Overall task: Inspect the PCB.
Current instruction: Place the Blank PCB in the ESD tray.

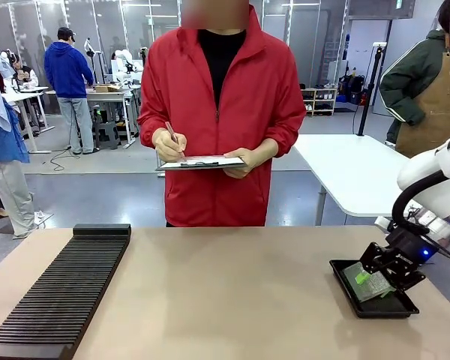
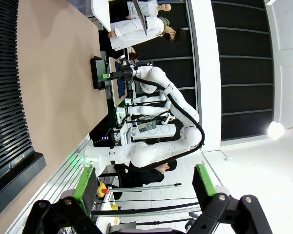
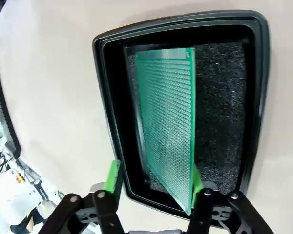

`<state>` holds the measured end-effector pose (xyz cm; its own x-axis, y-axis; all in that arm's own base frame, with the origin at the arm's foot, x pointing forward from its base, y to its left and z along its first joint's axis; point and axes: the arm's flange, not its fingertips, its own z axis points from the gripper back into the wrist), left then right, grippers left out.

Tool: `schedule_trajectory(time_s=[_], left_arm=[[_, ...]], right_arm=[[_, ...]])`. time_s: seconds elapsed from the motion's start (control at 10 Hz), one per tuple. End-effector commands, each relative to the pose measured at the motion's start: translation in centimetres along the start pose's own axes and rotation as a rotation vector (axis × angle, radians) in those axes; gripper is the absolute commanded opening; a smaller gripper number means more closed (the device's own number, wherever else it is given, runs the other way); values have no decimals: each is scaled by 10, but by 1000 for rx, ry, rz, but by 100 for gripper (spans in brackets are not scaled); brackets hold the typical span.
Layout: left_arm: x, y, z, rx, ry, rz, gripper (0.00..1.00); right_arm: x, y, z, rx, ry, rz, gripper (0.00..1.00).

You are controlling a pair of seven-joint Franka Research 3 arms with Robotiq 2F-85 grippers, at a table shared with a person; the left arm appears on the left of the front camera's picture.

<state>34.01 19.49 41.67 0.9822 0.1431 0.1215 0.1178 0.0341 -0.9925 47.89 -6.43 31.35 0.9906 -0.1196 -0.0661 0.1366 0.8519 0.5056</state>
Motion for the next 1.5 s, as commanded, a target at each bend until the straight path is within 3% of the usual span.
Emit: schedule_trajectory(time_s=[0.0,0.4,0.6,0.7,1.4], left_arm=[[-2,-1,0,-12,7,2,100],[-2,-1,0,-12,7,2,100],[-2,-1,0,-12,7,2,100],[-2,-1,0,-12,7,2,100],[-2,-1,0,-12,7,2,100]], right_arm=[[-10,8,7,-104,-42,-66,100],[-9,12,20,-187,-82,-141,100],[0,8,12,-148,-36,-168,100],[-3,4,23,-151,-69,-113,100],[-3,4,23,-151,-69,-113,100]])
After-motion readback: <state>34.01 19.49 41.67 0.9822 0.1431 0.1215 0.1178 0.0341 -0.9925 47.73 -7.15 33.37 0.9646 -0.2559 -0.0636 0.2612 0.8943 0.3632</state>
